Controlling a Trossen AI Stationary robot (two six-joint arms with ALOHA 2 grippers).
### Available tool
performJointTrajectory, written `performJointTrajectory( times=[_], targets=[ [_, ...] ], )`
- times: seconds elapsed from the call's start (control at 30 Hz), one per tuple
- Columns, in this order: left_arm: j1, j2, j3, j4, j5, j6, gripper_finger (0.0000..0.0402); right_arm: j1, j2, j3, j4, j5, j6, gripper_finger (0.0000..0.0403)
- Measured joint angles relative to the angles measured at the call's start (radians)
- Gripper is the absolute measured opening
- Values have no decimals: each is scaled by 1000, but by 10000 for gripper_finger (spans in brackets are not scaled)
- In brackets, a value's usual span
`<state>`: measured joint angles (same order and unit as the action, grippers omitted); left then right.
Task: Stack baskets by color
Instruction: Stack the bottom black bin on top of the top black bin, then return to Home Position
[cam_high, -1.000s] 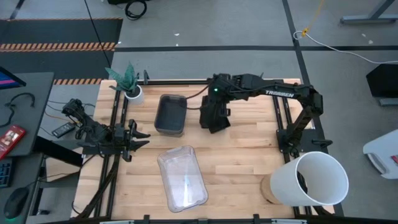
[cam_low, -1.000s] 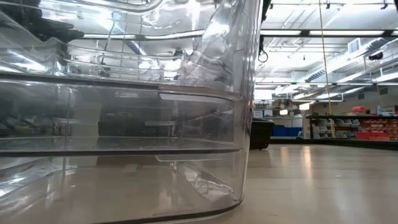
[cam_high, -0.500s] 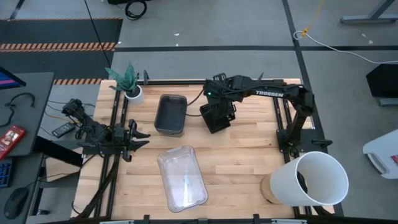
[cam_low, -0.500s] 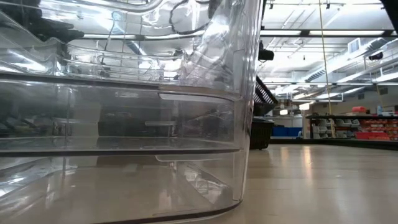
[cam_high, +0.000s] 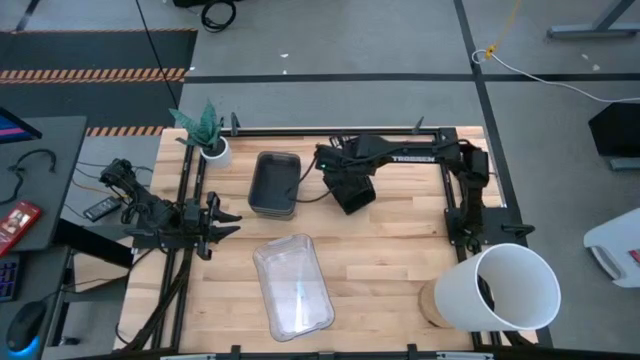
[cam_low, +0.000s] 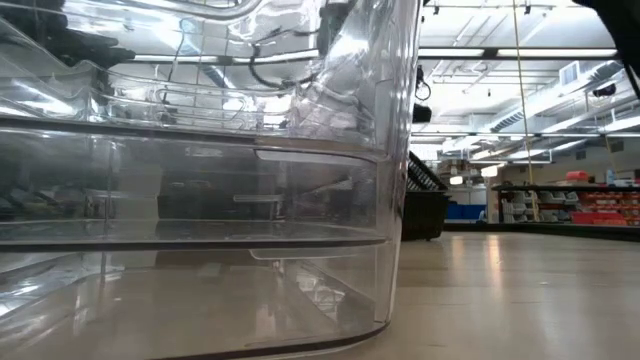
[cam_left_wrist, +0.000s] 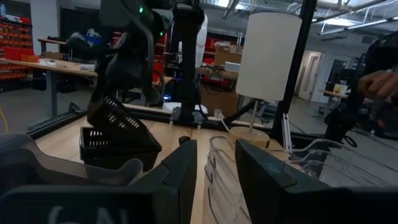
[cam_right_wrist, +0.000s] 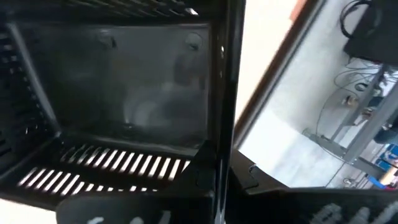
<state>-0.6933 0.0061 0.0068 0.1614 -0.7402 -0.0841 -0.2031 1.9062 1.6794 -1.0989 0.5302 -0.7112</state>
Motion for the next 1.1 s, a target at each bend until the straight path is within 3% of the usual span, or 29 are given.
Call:
performJointTrajectory(
  times=[0.13,0.33,0.57,0.8,1.1],
  targets=[
    [0,0,0,-2,0,1,117,5,32,0,-1,-35,16,5],
    [0,0,0,-2,1,0,117,5,41,0,-18,-245,-7,21],
    [0,0,0,-2,1,0,117,-8,41,0,-30,-280,37,92],
    [0,0,0,-2,1,0,117,-10,41,13,-79,-280,180,161],
    [0,0,0,-2,1,0,117,-21,40,134,-261,-285,364,188]
  ],
)
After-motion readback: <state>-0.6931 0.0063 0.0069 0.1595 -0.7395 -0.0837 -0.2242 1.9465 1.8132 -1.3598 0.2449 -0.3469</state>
